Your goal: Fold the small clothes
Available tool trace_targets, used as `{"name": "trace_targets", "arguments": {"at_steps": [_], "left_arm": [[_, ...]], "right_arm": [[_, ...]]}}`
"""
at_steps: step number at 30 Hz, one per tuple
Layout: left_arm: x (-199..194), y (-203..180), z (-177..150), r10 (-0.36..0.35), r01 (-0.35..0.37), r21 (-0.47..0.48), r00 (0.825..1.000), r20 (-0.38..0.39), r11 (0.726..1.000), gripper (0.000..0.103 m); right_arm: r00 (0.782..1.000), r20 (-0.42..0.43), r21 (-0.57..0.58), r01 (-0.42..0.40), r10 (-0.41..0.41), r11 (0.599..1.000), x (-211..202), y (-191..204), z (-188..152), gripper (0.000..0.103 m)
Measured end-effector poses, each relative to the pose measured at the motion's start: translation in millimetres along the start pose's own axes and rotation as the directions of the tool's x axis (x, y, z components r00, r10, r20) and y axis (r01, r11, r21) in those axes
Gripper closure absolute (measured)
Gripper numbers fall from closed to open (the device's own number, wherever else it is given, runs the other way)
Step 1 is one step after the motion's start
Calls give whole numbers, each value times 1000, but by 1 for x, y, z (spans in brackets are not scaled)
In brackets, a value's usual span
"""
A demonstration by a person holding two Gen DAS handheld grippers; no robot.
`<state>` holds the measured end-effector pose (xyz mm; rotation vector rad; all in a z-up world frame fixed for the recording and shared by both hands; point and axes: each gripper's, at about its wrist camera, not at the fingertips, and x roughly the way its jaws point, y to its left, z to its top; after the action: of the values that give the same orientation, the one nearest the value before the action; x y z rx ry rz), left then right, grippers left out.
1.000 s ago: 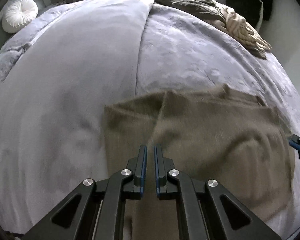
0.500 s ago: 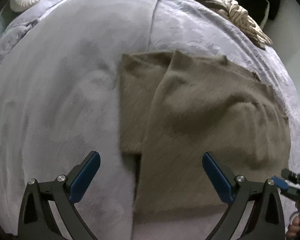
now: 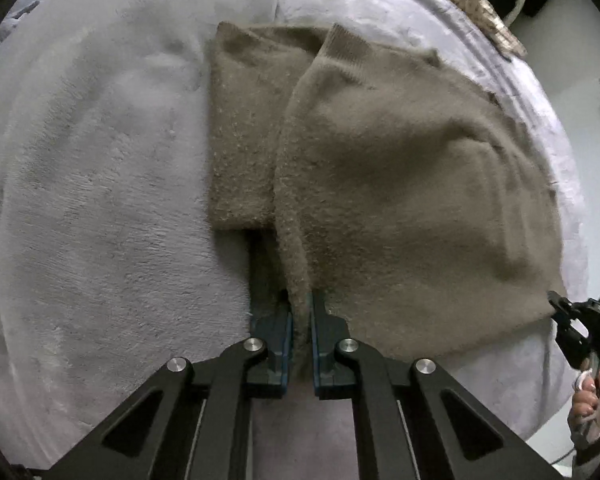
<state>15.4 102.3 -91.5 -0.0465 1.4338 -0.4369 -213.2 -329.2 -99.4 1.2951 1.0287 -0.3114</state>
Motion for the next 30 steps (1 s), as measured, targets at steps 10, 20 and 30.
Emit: {"name": "trace_targets", "arguments": {"at_steps": [10, 20, 30], "left_arm": [[13, 8, -23, 58, -57, 42, 998, -26, 997, 95], [-35, -5, -9, 65, -70, 64, 995, 78, 996, 95], [-12, -29, 48, 87, -94, 37, 985, 150, 995, 95]], "right_arm": [[990, -26, -55, 135, -137, 989, 3, -18, 9, 95], [989, -28, -206, 134, -142, 969, -31, 13, -20, 95], [980, 29, -406, 190, -195, 894, 13, 76, -18, 95]]}}
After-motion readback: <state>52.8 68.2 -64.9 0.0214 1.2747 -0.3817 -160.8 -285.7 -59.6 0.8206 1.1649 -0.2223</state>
